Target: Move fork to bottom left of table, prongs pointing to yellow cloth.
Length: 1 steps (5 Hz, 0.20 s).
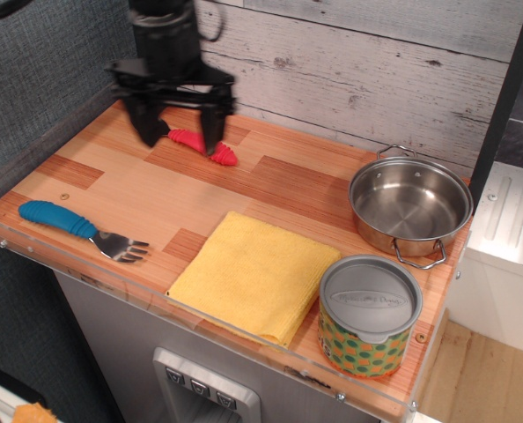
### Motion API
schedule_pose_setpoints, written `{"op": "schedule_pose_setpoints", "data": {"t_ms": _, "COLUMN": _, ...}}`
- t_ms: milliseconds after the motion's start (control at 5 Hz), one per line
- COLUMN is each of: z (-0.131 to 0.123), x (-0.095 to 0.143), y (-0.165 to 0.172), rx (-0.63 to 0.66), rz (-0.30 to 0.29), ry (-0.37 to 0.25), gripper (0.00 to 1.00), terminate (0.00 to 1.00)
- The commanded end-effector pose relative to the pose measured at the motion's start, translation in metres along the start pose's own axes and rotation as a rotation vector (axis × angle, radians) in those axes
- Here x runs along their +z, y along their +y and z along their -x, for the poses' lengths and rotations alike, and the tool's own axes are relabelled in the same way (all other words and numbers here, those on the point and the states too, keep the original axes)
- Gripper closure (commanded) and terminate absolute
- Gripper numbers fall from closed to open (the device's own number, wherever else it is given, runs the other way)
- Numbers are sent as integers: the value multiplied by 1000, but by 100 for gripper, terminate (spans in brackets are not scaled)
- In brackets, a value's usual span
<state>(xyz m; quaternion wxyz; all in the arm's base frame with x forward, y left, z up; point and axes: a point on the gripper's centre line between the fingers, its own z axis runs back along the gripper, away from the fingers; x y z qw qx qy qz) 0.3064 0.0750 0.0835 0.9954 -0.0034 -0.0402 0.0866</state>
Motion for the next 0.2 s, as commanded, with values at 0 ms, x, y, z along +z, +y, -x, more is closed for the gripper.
{"op": "schedule_pose_setpoints", "data": {"t_ms": 0, "z": -5, "x": 20, "y": -61, "rx": -158, "rz": 26, "ry": -75, "gripper": 0, "terminate": 100}}
